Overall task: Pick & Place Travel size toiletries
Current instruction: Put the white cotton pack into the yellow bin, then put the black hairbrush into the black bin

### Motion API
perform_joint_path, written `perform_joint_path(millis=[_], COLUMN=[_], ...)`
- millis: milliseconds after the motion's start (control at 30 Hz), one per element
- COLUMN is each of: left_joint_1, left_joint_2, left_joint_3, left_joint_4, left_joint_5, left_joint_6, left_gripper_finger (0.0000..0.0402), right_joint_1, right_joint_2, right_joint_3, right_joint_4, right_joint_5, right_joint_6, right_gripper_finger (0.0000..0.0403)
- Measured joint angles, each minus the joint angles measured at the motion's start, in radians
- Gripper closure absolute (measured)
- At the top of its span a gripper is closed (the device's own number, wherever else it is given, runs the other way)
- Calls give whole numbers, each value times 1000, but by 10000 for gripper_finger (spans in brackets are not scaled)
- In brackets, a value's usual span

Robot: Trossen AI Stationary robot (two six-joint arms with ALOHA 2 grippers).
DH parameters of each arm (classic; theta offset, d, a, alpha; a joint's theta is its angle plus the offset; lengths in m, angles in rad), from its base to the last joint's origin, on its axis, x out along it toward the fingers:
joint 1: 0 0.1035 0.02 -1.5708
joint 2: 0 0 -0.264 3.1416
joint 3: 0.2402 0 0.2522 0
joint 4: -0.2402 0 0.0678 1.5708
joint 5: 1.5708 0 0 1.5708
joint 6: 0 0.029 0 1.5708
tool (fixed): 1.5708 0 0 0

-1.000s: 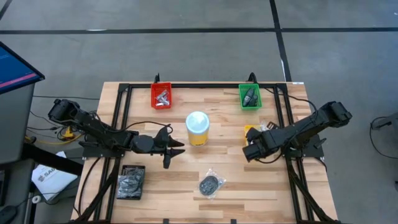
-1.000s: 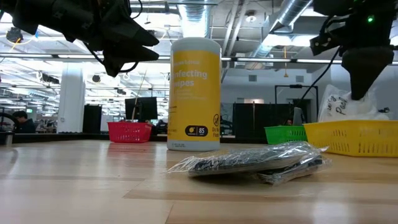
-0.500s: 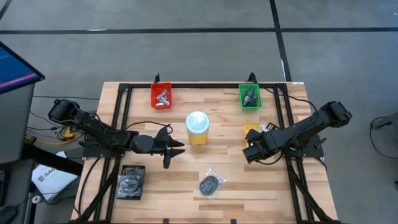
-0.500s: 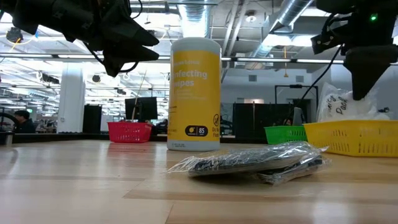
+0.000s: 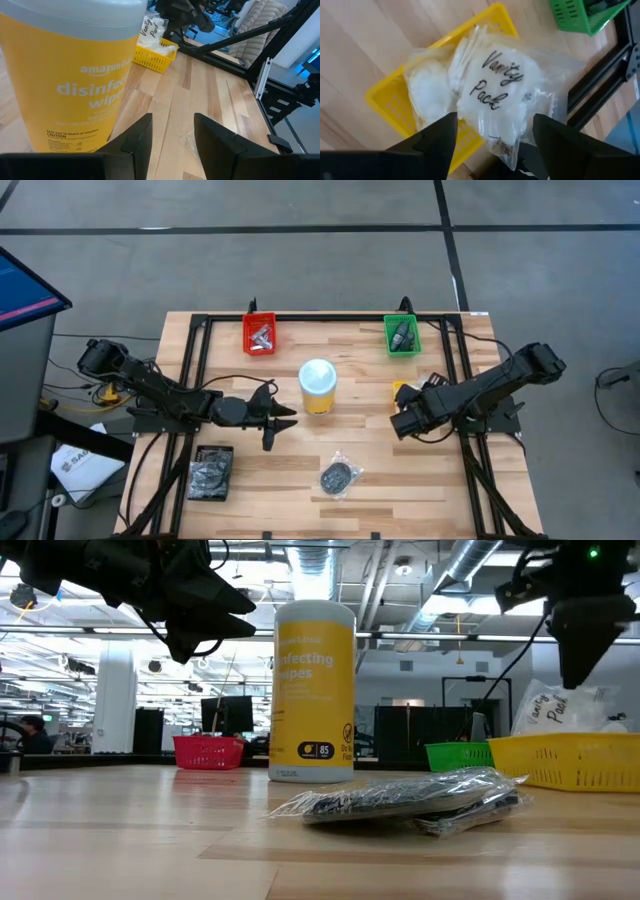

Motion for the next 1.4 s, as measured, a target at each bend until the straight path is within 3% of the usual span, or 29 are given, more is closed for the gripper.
perform_joint_path(millis=[367,733,1400], left_joint_1=[0,0,0], left_joint_2=[0,0,0], left_joint_3=[0,0,0], left_joint_4=[0,0,9], left_joint_5=[0,0,0], left_joint_6=[0,0,0], left_gripper_finger=[266,266,266], right_joint_1=[6,77,234], right_joint_2=[0,15,318], right_joint_3=[94,99,98], right_joint_4=[21,438,836], right_joint_5=[0,-56,-79], right_joint_6=[-27,-261,-493], right_gripper_finger=[148,147,150])
